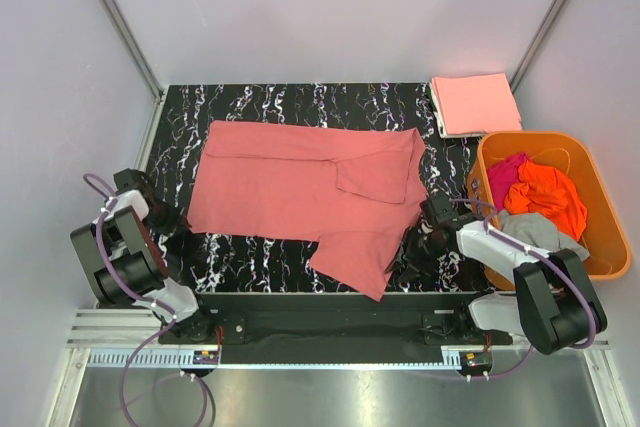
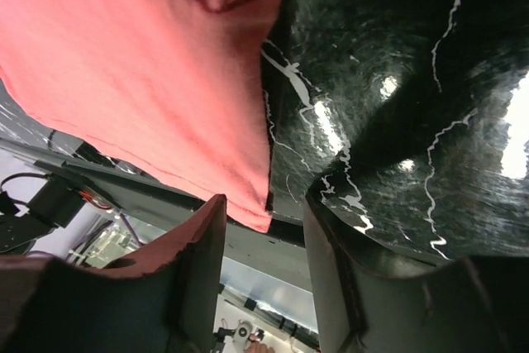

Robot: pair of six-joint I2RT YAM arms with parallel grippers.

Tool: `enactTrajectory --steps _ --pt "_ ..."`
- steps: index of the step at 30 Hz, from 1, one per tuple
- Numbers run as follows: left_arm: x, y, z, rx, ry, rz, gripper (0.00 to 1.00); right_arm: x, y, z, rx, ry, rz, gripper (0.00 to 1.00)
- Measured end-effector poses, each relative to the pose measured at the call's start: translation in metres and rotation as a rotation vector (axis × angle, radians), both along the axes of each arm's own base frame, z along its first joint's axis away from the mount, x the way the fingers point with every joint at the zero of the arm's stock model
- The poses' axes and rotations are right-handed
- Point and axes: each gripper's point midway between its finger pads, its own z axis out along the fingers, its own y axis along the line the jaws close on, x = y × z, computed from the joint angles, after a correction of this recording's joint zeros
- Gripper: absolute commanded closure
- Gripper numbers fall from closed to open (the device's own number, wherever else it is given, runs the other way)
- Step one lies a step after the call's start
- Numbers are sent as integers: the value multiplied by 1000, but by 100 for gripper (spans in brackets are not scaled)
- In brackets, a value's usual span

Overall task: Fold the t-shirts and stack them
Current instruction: Fold the tshirt

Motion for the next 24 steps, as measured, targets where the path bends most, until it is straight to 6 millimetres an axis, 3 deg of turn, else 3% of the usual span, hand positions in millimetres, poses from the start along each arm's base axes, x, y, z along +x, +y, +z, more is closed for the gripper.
enactTrajectory --steps 14,24 --pt "0 0 0 -1 0 -2 100 -9 23 -2 100 19 11 52" --pt "0 0 0 -1 -1 -4 100 -10 27 -3 115 46 -7 57"
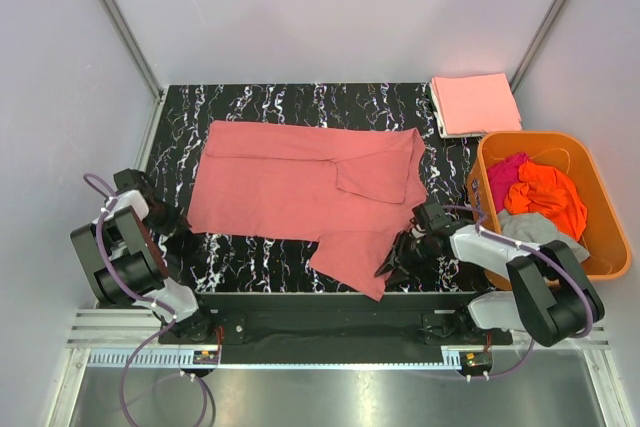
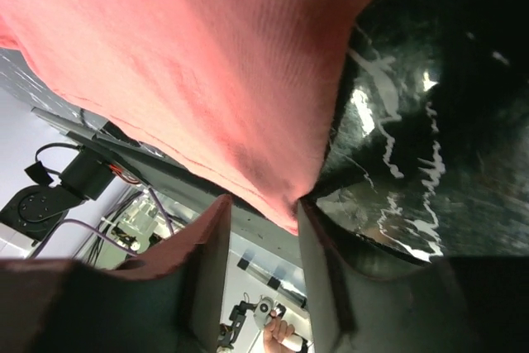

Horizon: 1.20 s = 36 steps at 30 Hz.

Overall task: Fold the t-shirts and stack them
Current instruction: Fold the tshirt

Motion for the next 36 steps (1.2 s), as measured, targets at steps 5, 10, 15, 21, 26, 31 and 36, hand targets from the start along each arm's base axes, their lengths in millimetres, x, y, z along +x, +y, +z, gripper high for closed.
enactTrajectory --steps 5,10,15,21,26,31,36 --pt "0 0 0 -1 0 -1 100 -1 2 -3 8 21 -3 75" --pt "0 -1 0 -4 0 -3 100 0 -5 -4 -38 -12 -25 99" --pt "-2 -2 0 -6 4 -10 100 7 -12 10 -58 -109 -51 100" --pt "-6 -4 5 -2 -2 -17 100 5 -16 18 -62 -143 -54 100" --pt "-14 -8 11 6 -16 -17 100 -1 -19 20 -72 -134 -41 100" --pt "-21 -12 17 14 -24 -17 100 -3 -20 30 -65 -164 -28 100" --pt "-24 -11 29 47 -48 -14 100 -9 -23 37 -63 -174 -21 100"
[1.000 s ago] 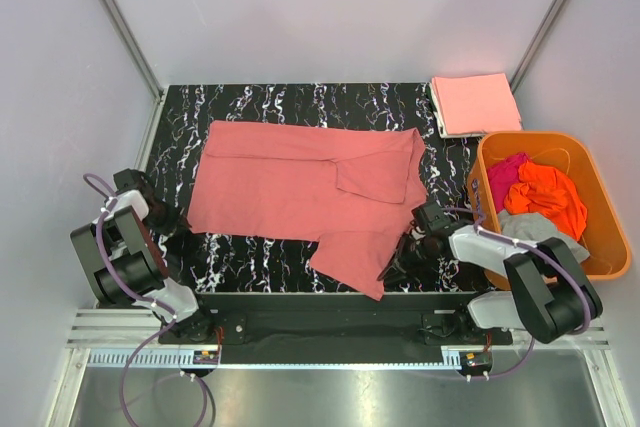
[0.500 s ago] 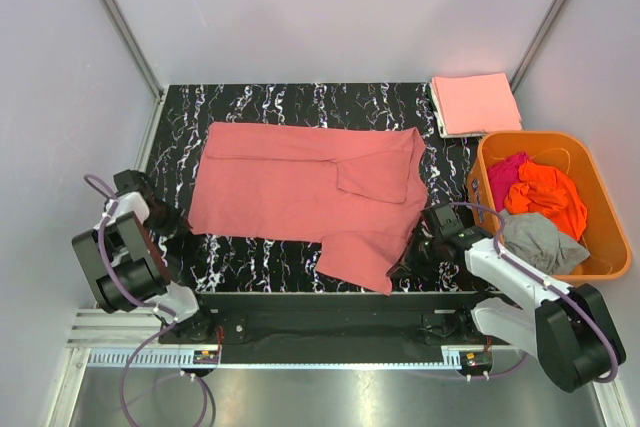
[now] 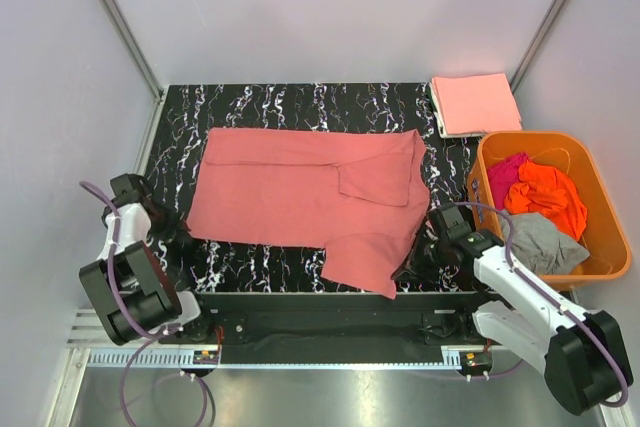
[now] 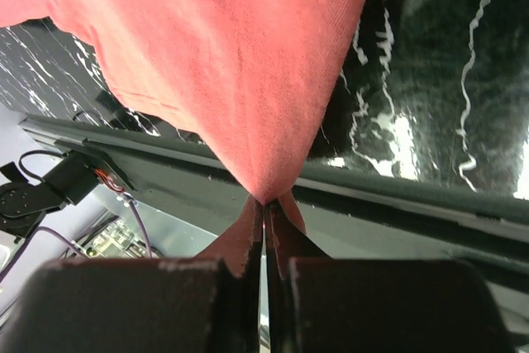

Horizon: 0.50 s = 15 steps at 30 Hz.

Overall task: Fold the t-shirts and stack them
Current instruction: Fold the tshirt

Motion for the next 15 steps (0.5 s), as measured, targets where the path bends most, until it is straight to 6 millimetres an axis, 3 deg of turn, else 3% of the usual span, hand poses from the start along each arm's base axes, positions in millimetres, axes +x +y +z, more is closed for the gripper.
enactTrajectory --steps 8,15 --pt "-5 1 17 48 -41 0 100 -6 -3 14 -1 2 5 100" --pt "-11 -2 17 49 -32 -8 100 6 0 37 -13 -28 18 100"
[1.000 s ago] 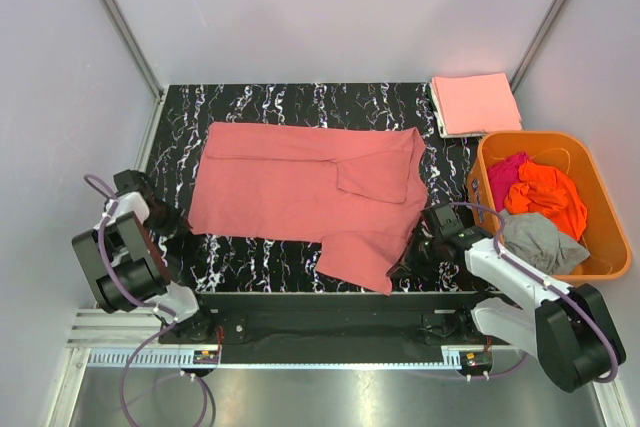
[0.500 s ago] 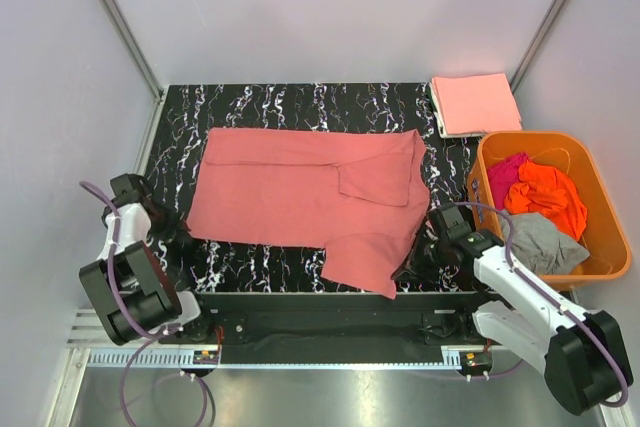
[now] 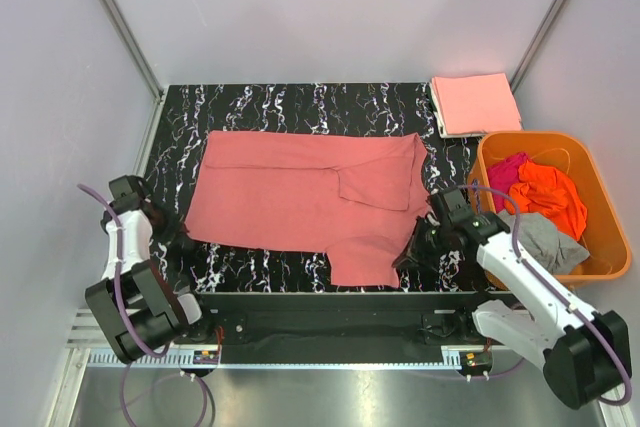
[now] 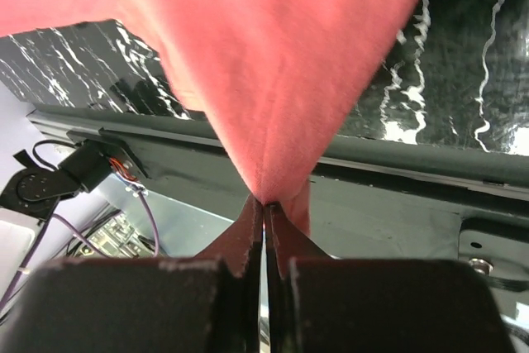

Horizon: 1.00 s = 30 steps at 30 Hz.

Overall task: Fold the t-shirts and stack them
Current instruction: Fold the tshirt

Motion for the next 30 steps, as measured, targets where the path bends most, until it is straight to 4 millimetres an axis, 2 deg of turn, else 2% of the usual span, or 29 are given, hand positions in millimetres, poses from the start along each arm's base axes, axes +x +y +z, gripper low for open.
enactTrajectory --steps 6,9,13,20,30 --pt "9 -6 4 -2 4 -36 100 38 4 24 -73 -43 33 100" --pt "25 -8 13 3 -14 -61 100 66 3 37 -98 -80 35 100" --pt "49 -3 20 5 -35 -62 100 106 -12 45 -128 -97 -7 100" --pt "81 -1 11 -28 -26 -47 100 172 -31 49 -153 -107 -40 100" --pt "154 -2 14 -57 -65 -62 100 236 -38 40 -147 -92 -51 100"
